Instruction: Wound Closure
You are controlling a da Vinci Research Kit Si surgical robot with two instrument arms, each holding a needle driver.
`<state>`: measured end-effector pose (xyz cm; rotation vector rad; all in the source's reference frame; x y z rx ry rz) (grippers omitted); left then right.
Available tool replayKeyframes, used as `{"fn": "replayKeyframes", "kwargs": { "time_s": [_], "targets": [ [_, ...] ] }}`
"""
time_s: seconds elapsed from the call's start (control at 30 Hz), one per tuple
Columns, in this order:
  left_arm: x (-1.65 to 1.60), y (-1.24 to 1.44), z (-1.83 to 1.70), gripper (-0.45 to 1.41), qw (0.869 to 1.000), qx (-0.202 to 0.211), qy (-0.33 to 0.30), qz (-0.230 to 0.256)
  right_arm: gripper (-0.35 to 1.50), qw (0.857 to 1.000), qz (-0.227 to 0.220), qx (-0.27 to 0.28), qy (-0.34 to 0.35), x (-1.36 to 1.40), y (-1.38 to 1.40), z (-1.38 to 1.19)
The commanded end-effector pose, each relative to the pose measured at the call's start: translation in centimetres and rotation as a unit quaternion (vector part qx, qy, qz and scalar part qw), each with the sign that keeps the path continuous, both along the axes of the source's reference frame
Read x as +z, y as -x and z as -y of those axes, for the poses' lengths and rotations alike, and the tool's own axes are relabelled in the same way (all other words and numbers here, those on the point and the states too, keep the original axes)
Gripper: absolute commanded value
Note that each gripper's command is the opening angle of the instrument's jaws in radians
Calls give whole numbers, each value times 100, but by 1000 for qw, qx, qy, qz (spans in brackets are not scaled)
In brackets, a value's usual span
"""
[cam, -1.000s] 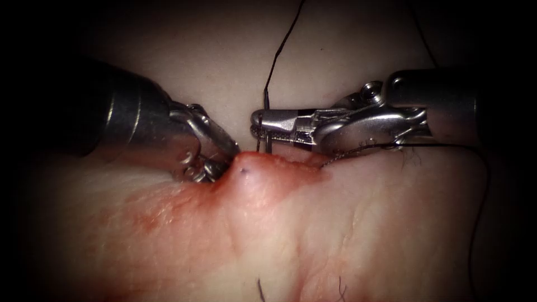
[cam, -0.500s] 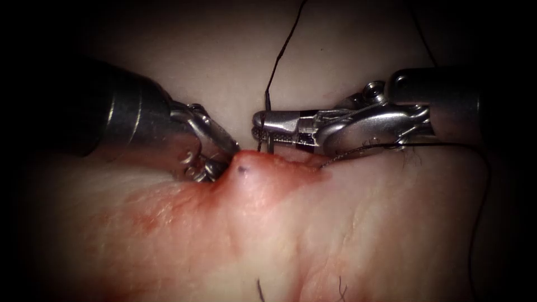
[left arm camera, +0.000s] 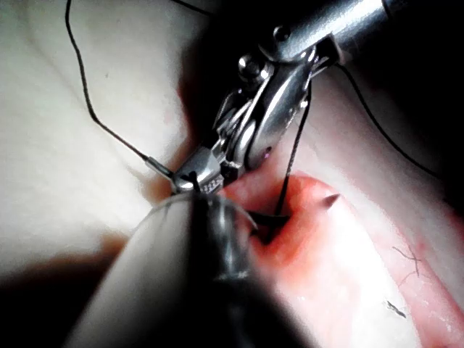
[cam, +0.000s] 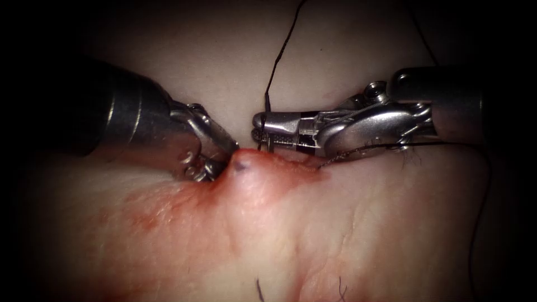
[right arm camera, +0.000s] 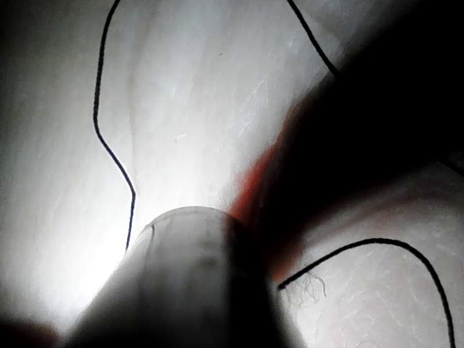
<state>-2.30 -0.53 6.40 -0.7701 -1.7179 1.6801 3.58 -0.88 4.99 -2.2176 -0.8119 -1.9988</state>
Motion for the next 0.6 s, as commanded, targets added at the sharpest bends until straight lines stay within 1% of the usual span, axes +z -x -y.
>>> {"fn": "replayKeyframes", "kwargs": {
  "time_s": [0.03,0.6],
  "targets": [
    [5,5,0,-45,1000,0,0,0,-35,1000,-1,0,1,0,-9,-5],
    [5,5,0,-45,1000,1,0,0,-35,1000,-2,-1,-2,-2,-10,-4]
  ]
}}
